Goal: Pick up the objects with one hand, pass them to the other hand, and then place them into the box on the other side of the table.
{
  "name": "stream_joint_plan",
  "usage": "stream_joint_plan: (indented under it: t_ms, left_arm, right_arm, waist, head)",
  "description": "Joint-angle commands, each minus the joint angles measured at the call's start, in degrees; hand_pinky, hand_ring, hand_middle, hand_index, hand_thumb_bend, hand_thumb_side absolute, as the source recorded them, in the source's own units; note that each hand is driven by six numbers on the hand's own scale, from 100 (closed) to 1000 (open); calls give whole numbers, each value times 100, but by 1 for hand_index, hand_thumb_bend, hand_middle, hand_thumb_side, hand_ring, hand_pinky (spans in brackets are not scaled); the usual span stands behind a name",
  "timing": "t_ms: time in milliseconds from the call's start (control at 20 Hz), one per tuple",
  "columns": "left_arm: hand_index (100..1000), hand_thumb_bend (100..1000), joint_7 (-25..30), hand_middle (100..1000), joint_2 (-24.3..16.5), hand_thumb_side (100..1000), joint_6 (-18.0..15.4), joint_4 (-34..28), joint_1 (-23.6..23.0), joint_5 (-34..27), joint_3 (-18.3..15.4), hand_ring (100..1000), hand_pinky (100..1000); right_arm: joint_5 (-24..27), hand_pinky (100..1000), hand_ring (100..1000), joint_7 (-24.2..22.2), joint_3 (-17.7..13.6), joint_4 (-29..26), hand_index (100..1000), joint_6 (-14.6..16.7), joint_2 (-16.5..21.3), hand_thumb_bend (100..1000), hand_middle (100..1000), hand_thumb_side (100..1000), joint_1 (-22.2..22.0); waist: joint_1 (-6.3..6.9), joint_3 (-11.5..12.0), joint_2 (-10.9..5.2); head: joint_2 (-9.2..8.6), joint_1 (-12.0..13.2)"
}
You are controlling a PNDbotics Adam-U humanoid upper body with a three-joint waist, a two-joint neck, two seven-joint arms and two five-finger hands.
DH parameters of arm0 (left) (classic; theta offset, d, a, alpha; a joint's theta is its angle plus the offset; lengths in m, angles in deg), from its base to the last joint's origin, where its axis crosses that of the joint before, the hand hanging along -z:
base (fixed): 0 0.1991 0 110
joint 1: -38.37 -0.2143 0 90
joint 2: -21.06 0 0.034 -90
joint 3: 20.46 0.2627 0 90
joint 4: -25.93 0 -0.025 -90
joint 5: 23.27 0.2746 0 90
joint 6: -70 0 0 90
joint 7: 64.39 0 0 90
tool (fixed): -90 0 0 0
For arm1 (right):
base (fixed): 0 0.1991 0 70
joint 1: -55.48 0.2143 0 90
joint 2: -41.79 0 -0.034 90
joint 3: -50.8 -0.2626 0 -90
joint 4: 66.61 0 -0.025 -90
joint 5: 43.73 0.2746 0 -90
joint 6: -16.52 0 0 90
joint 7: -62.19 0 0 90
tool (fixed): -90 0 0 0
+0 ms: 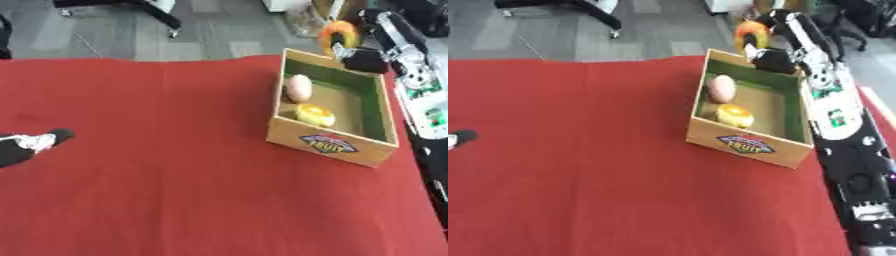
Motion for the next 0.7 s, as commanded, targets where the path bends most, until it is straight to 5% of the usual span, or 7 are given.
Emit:
stream_joint_plan:
  t_ms: [50,700]
  left_arm:
    - [800,966,-33,633,-153,476,6,-90,61,16,-70,652,761]
    - [799,960,-62,631,-121,474,18,-84,29,8,-75,651,759]
  right_arm:
    - [-265,1000,1000,-221,-43,-74,957,189,209,100,790,145,85]
    - [-928,1000,1000,-305,-152,-25,957,154,101,100,815,100,125]
  waist:
    - [79,8,-154]
    - [81,33,-151]
  head:
    - [24,17]
    - [70,55]
